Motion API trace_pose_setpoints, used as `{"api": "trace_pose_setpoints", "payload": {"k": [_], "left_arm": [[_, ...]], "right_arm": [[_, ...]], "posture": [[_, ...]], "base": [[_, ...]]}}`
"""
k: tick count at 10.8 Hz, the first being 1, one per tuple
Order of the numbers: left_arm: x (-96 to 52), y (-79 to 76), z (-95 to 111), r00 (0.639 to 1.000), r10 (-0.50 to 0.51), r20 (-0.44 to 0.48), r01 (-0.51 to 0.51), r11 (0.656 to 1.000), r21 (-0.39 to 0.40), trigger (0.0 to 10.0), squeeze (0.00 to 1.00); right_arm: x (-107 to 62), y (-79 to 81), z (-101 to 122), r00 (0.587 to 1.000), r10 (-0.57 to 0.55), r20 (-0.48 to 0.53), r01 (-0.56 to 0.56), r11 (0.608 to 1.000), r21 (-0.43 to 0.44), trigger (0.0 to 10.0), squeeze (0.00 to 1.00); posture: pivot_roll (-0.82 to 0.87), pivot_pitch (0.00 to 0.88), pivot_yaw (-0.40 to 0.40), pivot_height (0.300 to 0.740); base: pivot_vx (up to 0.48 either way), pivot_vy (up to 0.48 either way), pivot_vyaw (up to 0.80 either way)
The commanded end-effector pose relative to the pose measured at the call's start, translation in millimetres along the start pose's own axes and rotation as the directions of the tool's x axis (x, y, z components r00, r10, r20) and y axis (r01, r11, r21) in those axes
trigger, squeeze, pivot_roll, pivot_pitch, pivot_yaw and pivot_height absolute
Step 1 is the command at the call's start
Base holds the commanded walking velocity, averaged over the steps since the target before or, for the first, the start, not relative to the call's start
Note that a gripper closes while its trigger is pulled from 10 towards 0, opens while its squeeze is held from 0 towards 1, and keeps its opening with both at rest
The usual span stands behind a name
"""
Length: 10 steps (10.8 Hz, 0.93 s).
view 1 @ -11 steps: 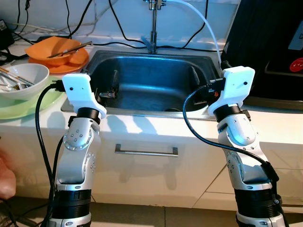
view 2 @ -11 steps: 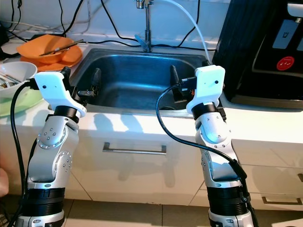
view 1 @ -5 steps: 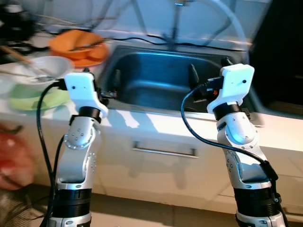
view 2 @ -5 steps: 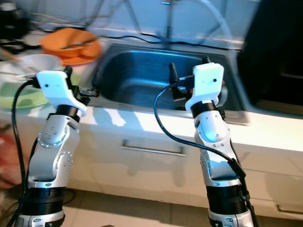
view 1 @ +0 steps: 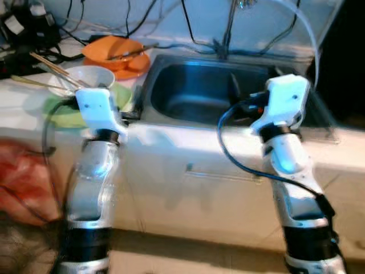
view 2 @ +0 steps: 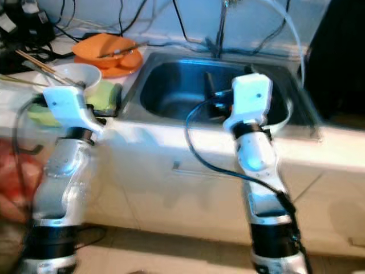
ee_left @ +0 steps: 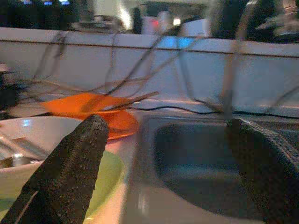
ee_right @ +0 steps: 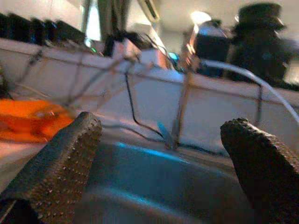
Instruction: Kitchen organization
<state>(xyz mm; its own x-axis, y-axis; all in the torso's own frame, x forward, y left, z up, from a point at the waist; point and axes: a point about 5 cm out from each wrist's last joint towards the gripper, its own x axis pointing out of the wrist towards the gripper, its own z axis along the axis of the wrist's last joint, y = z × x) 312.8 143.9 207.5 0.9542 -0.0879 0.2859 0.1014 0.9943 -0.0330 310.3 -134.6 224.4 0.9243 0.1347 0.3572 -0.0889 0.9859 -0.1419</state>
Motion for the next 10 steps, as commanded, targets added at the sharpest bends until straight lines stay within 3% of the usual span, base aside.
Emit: {"api": "trace_pose_setpoints", "payload": {"k": [1,7,8,10], "left_arm": [[2.4,4.3,2,1.000,0.009,0.005,-0.009,1.000,0.007,10.0,0.00],[1.8,0.0,7,0.999,-0.028,0.033,0.028,0.999,0.020,10.0,0.00],[3.1,-0.9,10,0.999,-0.027,0.041,0.028,1.000,-0.014,10.0,0.00],[4.1,-1.4,14,0.998,-0.030,0.060,0.031,0.999,-0.010,10.0,0.00]], "right_arm": [[1.6,1.4,4,1.000,0.002,0.025,-0.001,1.000,-0.007,10.0,0.00],[-0.8,1.4,1,1.000,-0.011,0.023,0.011,1.000,-0.011,10.0,0.00],[0.3,-2.2,3,0.999,-0.034,0.027,0.034,0.999,-0.006,10.0,0.00],[1.4,-4.1,5,0.999,-0.040,0.033,0.041,0.999,-0.008,10.0,0.00]], "posture": [[0.02,0.021,-0.003,0.740],[0.02,0.026,0.004,0.740],[0.02,0.028,0.003,0.740],[0.02,0.029,0.003,0.740]], "base": [[0.000,0.255,0.00],[0.000,0.000,0.00],[0.000,0.000,0.00],[0.000,0.000,-0.80]]}}
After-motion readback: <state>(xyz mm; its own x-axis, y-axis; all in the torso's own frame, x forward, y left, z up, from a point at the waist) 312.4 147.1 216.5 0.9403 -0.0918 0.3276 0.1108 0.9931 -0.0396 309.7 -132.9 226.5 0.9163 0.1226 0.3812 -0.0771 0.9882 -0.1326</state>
